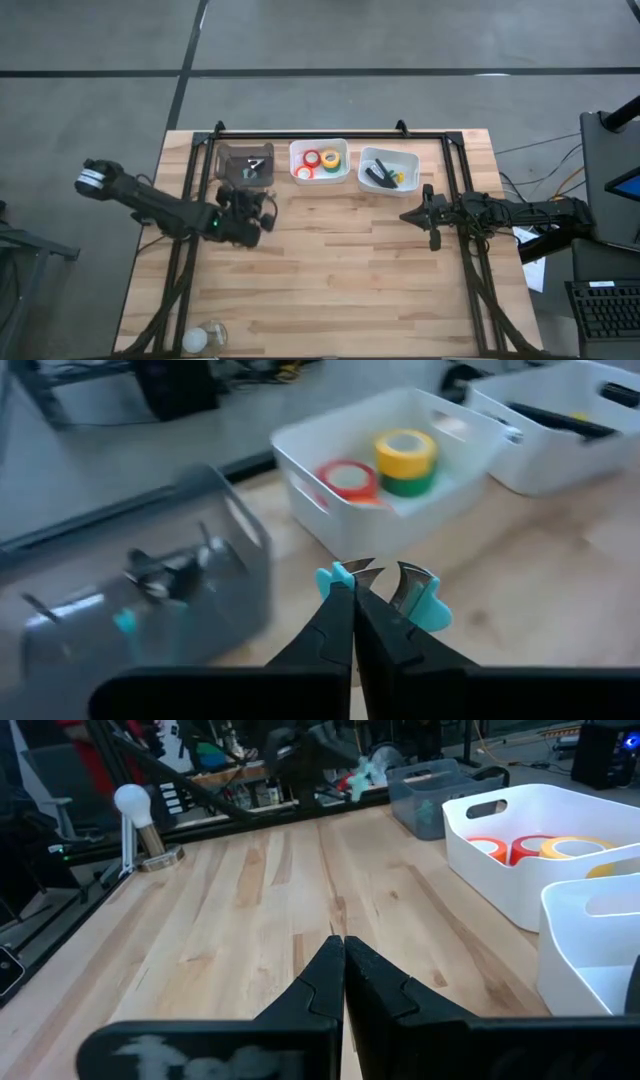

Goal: Pick and place Stapler, Stapler remover, tape
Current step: Put the blue staple remover into the black bin

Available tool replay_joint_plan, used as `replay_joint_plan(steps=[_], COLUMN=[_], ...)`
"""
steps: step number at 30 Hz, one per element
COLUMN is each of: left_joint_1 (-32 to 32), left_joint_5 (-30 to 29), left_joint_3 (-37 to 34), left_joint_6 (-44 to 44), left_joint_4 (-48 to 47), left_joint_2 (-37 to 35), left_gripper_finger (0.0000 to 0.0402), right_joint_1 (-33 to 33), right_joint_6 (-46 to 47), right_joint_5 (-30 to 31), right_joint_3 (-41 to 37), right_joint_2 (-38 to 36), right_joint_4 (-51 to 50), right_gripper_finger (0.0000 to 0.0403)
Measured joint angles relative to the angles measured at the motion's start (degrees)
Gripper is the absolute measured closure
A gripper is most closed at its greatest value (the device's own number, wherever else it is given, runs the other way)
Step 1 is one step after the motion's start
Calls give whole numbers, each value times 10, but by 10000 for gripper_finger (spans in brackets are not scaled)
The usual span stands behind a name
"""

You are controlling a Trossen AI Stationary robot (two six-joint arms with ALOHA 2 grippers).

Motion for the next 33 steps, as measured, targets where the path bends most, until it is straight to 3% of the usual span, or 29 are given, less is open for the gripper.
replay_joint_plan(steps=[10,18,24,33], left_joint_1=[172,301,341,355], left_joint_5=[38,91,145,149], left_joint_3=[9,-5,-20,-22], left_joint_6=[139,163,208,229], left_joint_4=[10,20,85,110], left_joint_2=[-82,-61,-31,21], left_gripper_finger=[399,395,396,393], right_joint_1=[0,0,0,0], right_joint_6=[0,0,0,0], right_joint_5=[0,0,0,0], right_joint_3=[0,0,0,0], right_joint_2=[0,0,0,0], right_joint_4=[0,0,0,0], right_gripper_finger=[394,394,394,394])
